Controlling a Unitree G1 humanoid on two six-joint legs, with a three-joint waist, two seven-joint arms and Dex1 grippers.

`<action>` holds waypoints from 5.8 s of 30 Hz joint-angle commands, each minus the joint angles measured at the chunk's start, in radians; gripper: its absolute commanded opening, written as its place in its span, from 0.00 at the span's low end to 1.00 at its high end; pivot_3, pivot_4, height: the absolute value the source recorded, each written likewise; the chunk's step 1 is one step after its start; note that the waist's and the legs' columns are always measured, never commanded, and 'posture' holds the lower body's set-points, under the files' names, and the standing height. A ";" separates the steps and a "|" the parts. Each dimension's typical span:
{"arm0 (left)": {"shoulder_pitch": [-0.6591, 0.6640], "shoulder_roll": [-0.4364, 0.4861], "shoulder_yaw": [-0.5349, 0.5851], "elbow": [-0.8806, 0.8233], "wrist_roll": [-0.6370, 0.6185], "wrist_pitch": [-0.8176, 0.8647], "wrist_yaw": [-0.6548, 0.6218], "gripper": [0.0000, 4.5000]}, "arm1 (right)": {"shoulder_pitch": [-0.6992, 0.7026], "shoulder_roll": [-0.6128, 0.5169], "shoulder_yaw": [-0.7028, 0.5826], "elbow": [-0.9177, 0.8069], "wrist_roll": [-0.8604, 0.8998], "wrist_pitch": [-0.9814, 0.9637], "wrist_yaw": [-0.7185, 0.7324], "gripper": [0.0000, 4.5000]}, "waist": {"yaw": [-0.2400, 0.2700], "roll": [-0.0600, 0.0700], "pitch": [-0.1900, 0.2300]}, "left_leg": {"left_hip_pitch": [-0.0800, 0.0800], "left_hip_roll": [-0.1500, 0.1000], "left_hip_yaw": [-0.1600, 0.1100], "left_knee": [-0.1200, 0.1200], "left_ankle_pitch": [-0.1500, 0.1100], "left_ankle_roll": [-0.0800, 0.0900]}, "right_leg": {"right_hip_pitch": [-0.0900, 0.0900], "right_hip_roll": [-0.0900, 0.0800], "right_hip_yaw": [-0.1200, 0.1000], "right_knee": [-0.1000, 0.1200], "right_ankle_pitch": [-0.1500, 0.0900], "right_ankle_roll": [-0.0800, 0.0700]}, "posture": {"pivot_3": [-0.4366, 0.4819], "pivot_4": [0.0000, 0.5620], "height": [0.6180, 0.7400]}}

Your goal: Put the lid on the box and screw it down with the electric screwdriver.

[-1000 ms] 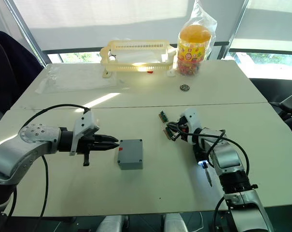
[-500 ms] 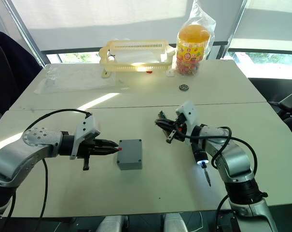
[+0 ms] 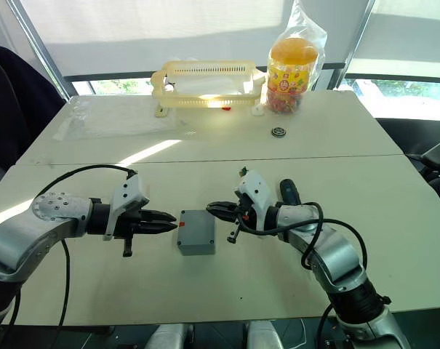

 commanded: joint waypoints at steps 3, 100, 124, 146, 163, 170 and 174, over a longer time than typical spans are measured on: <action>0.002 0.009 0.023 -0.019 0.001 -0.011 0.004 0.15 | -0.020 0.003 0.010 0.035 -0.030 -0.057 0.006 0.01 | 0.000 0.000 0.000 | 0.000 0.000 0.000 0.000 0.000 0.000 | 0.000 0.000 0.000 0.000 0.000 0.000 | 0.48 0.27 1.00; -0.020 -0.009 0.065 -0.040 -0.090 0.004 0.064 0.15 | -0.281 -0.333 -0.353 0.518 1.144 0.860 -1.189 0.40 | -0.001 -0.019 -0.012 | 0.000 0.001 0.001 0.001 0.000 0.000 | 0.000 0.001 0.002 -0.002 -0.002 -0.004 | 0.48 0.27 1.00; -0.136 -0.149 -0.167 0.148 0.130 -0.161 -0.046 0.15 | -0.057 -0.026 -0.095 -0.207 0.518 -0.235 -0.638 0.40 | 0.002 -0.003 -0.003 | -0.002 0.008 0.001 -0.001 0.000 0.001 | -0.003 0.009 0.002 -0.001 -0.001 -0.003 | 0.48 0.27 1.00; -0.059 -0.143 -0.116 0.183 0.172 -0.183 -0.045 0.15 | 0.073 0.193 -0.037 -0.032 0.147 -0.364 -0.356 0.40 | 0.000 -0.003 -0.003 | -0.001 0.008 0.001 -0.001 0.000 0.000 | -0.003 0.009 0.002 0.001 0.000 -0.004 | 0.48 0.27 1.00; -0.011 -0.143 -0.107 0.161 0.176 -0.182 -0.028 0.15 | 0.091 0.219 -0.063 -0.054 0.136 -0.327 -0.340 0.40 | 0.000 -0.003 -0.003 | 0.000 0.009 0.001 -0.001 0.000 0.000 | -0.003 0.009 0.002 0.001 0.000 -0.004 | 0.48 0.27 1.00; -0.002 -0.139 -0.104 0.150 0.178 -0.174 -0.022 0.15 | 0.104 0.233 -0.057 -0.054 0.119 -0.326 -0.335 0.40 | 0.000 -0.003 -0.003 | 0.000 0.009 0.001 -0.001 0.000 0.000 | -0.003 0.009 0.002 0.001 0.000 -0.004 | 0.48 0.27 1.00; -0.003 -0.138 -0.104 0.149 0.178 -0.171 -0.021 0.15 | 0.101 0.243 -0.058 -0.054 0.113 -0.325 -0.334 0.40 | 0.000 -0.003 -0.003 | 0.000 0.009 0.001 -0.001 0.000 0.000 | -0.003 0.009 0.002 0.001 0.000 -0.004 | 0.48 0.27 1.00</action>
